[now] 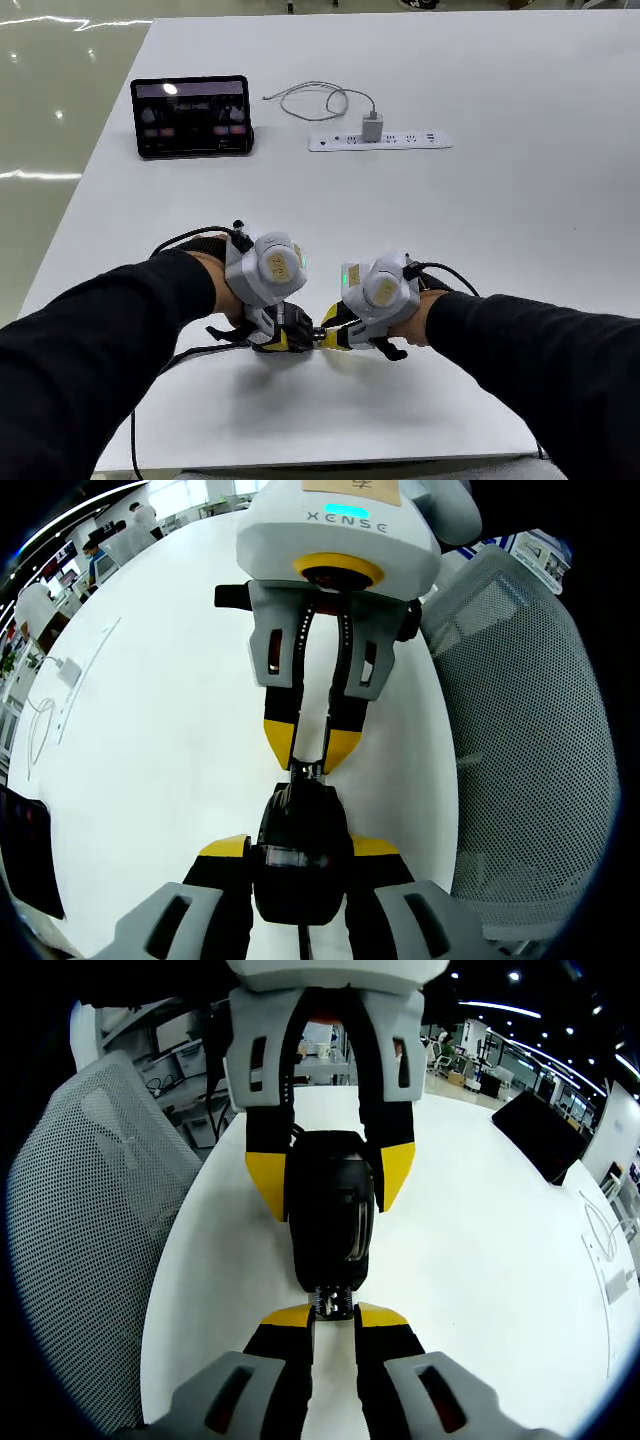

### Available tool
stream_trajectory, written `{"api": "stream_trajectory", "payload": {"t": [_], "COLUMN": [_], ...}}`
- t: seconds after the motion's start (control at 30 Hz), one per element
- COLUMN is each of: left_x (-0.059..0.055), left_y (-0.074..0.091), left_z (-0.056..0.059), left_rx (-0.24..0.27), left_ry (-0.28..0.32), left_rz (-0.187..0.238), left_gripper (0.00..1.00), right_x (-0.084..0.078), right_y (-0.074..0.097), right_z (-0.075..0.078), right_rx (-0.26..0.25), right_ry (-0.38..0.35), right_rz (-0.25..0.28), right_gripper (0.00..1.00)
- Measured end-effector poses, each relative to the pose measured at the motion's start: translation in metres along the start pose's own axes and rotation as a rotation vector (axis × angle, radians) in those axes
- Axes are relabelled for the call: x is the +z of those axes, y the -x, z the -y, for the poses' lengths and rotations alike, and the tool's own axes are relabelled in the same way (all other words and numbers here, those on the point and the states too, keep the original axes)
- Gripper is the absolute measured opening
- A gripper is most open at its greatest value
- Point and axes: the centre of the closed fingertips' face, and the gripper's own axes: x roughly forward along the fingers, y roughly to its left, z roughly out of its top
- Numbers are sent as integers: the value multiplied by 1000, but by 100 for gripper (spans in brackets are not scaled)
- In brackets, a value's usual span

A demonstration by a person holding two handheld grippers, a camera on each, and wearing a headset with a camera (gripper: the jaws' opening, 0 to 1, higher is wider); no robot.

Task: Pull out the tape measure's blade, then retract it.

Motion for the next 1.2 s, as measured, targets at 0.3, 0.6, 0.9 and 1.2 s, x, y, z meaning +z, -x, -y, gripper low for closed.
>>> {"api": "stream_trajectory", "payload": {"t": [0.3, 0.6, 0.9, 1.2], "left_x": [-1, 0, -1, -2], "left_y": [0, -2, -1, 0], "left_z": [2, 2, 2, 1], "left_rx": [-21, -5, 1, 0], "left_ry": [-14, -14, -16, -6], "left_rz": [-12, -11, -2, 0], "left_gripper": [32, 31, 31, 31], "right_x": [0, 0, 1, -1], "right_y": [-5, -10, -12, -11], "right_z": [-1, 0, -3, -2], "right_rx": [10, 1, 17, 36], "right_ry": [-7, -101, -11, -35], "right_rz": [-20, -16, -20, -25], "right_gripper": [12, 11, 10, 8]}}
